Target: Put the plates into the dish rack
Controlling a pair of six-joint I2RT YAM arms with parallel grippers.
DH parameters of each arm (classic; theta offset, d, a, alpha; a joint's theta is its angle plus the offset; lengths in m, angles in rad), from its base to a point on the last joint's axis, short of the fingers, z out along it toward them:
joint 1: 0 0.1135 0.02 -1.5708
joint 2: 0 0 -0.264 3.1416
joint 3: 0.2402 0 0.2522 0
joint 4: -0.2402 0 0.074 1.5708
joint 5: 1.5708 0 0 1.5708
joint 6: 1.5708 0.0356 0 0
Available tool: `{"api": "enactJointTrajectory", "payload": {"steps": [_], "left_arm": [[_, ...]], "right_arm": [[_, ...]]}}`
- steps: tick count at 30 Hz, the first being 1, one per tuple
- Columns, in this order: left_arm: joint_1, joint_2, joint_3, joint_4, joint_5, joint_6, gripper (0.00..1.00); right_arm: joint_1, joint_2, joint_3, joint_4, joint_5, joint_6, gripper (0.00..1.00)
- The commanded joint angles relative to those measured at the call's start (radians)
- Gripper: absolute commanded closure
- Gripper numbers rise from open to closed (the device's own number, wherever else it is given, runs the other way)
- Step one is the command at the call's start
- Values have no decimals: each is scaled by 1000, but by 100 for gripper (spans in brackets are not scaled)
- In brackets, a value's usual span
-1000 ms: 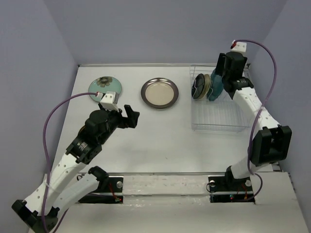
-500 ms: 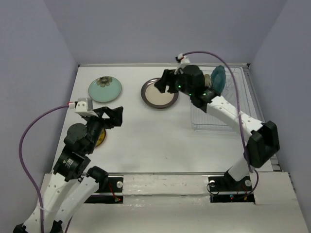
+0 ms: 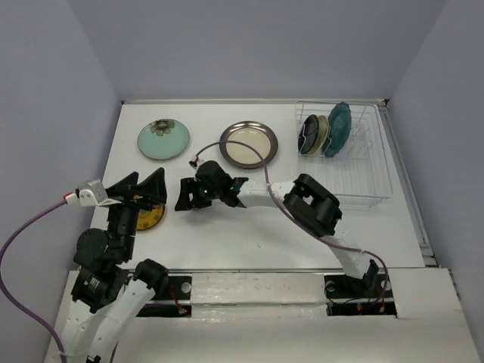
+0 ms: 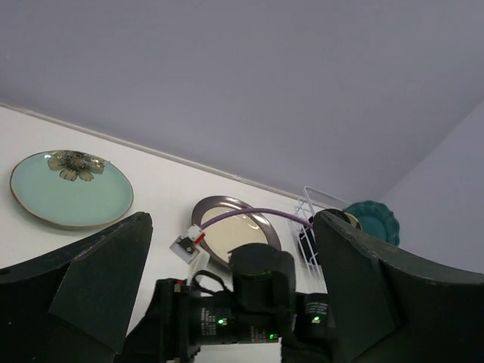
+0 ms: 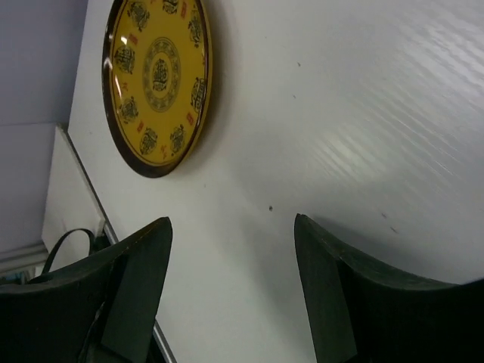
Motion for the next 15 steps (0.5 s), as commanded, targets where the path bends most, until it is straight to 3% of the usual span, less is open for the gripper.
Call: {"api": "enactJointTrajectory", "payload": {"steps": [1, 4, 10, 15], "left_arm": [[8, 4, -8, 54, -18, -7, 1], [13, 12, -7, 54, -10, -8, 1], [16, 3, -11, 59, -6, -14, 1], [20, 7, -11, 59, 1, -14, 1]], "right_arm": [[27, 126, 121, 170, -66, 205, 29], [27, 224, 164, 260, -77, 311, 31], [27, 391, 349, 248, -105, 445, 34], [36, 447, 396, 240, -75, 473, 41]]}}
